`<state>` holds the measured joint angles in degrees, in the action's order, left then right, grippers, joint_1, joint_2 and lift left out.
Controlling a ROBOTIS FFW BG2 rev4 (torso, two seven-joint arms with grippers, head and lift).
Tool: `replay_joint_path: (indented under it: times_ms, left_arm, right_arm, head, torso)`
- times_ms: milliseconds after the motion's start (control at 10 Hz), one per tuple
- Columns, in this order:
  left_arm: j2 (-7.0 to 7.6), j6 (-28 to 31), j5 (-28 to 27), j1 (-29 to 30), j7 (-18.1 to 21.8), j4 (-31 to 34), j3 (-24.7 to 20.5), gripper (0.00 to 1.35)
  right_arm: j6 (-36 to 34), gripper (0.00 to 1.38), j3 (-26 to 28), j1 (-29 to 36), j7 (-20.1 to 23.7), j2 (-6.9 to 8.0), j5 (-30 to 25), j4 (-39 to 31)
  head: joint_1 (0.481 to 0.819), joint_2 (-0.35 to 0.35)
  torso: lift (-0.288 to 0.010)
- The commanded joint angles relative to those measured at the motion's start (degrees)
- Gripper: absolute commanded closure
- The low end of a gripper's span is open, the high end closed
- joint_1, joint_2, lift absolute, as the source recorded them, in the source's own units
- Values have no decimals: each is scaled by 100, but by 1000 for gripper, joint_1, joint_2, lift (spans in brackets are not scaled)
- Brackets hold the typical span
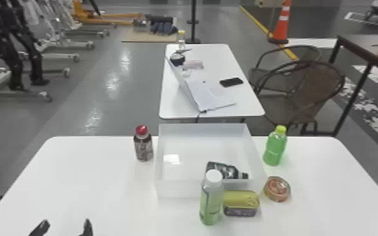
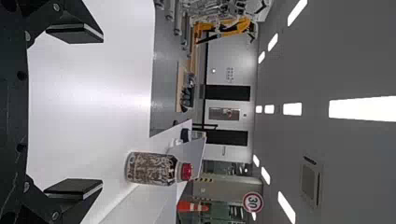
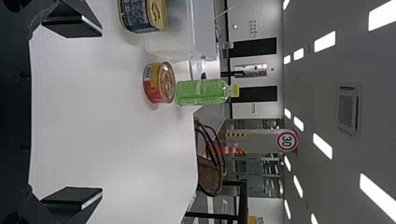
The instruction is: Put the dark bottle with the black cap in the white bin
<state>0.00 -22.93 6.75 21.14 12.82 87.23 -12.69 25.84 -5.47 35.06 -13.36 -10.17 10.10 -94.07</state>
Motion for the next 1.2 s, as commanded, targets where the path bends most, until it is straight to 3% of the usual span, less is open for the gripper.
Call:
replay_joint_path:
  times_ms: [0, 400, 1100]
  left_arm:
    - [-15, -256, -25, 382, -288, -4, 100, 197]
    - [-15, -598, -60, 848, -473, -22, 21, 197]
    - [-15, -713, 1, 716, -535, -101, 144, 197]
  right_arm:
    - [0, 96, 2, 116, -26, -2, -8, -67]
    - [0, 96, 11, 203, -149, -29, -8, -146]
    - [-9, 94, -6, 142, -149, -11, -60, -111]
  head:
    - [549, 0]
    - [549, 0]
    - [549, 0]
  torso:
    - [-100]
    - [-100]
    - [-100]
